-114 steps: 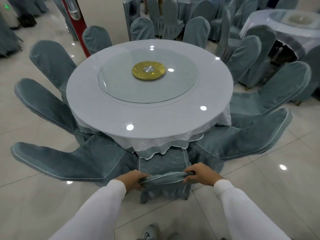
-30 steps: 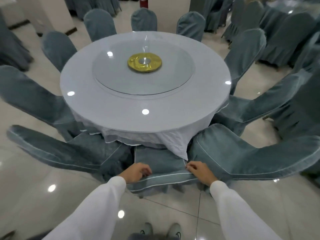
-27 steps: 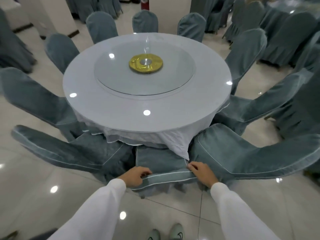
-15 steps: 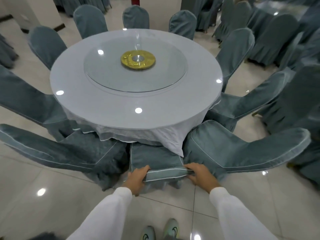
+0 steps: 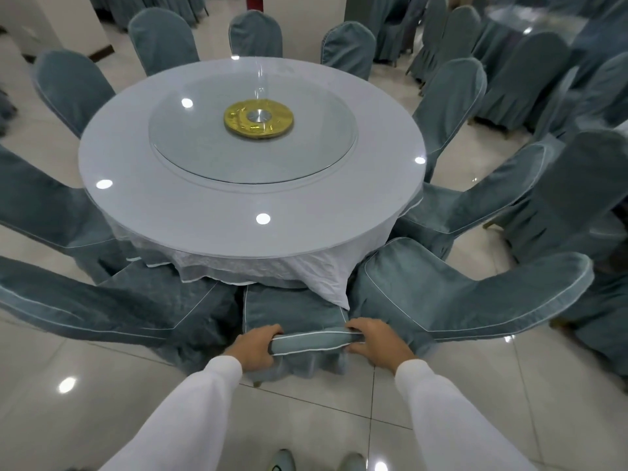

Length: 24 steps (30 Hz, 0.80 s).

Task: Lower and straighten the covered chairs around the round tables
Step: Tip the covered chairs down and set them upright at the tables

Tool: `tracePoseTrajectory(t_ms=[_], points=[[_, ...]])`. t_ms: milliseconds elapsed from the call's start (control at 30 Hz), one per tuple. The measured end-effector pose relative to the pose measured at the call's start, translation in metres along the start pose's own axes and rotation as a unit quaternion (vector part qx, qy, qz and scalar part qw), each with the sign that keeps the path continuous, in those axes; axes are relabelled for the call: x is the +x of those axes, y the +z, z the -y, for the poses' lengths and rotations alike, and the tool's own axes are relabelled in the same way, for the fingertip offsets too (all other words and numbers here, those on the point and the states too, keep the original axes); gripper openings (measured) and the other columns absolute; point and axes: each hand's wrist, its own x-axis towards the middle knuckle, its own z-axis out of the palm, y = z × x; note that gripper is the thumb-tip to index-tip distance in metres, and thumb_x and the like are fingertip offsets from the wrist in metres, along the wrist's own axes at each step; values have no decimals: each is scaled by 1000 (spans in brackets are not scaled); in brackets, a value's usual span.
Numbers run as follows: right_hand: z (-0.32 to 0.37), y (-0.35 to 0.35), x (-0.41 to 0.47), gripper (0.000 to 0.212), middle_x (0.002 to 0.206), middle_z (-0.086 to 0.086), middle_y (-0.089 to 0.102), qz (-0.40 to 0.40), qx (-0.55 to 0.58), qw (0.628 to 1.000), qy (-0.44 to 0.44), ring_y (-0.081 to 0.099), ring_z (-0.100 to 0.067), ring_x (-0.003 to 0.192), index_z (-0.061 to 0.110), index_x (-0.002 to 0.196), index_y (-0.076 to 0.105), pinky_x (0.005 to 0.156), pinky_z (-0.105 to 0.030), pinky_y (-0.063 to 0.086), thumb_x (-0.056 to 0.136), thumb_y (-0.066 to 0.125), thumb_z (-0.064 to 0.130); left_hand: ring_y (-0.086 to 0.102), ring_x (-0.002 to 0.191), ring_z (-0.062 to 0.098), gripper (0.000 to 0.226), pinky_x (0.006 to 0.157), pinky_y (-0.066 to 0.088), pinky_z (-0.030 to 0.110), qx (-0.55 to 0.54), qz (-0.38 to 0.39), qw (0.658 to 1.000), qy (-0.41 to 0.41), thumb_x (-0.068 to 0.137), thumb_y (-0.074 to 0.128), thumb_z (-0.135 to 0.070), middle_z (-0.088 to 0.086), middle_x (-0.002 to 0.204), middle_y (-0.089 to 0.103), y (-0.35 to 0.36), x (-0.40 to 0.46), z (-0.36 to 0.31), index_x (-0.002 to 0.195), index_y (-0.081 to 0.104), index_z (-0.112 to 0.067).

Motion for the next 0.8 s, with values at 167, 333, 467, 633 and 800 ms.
tracePoseTrajectory(t_ms=[167,333,467,633,800], points=[[-24,-39,-20,53,130,20,61,-11,49,999,19,52,0,119,35,132,63,104,-22,41,85,73,58,63,97,4,47,87,53,27,-30,-28,998,43,69,69,-50,-23,110,65,-4,8,-60,114,58,-43],[-89,-82,-50,32,133,15,59,-44,62,996,51,53,-8,124,35,128,64,110,-31,41,98,64,44,61,105,0,58,93,49,23,-1,-61,995,74,70,66,-66,-24,119,63,18,39,-130,121,57,-41],[-165,-119,-86,25,131,13,64,-70,89,992,56,58,-8,123,33,124,67,111,-31,44,99,64,36,59,106,2,44,96,48,25,-17,-105,991,80,81,69,-51,-19,118,64,45,71,-210,121,60,-37],[-240,-167,-143,26,128,13,65,-91,104,989,50,58,-5,119,30,126,67,108,-29,46,100,63,30,62,97,9,26,87,50,26,-48,-149,984,80,88,71,-36,-11,109,68,74,101,-305,113,64,-31],[-308,-209,-175,26,127,12,67,-118,102,987,40,61,-8,117,27,125,69,105,-27,46,100,64,25,64,97,1,21,91,54,26,-78,-169,979,82,90,69,-37,-16,104,70,97,133,-376,110,66,-32]])
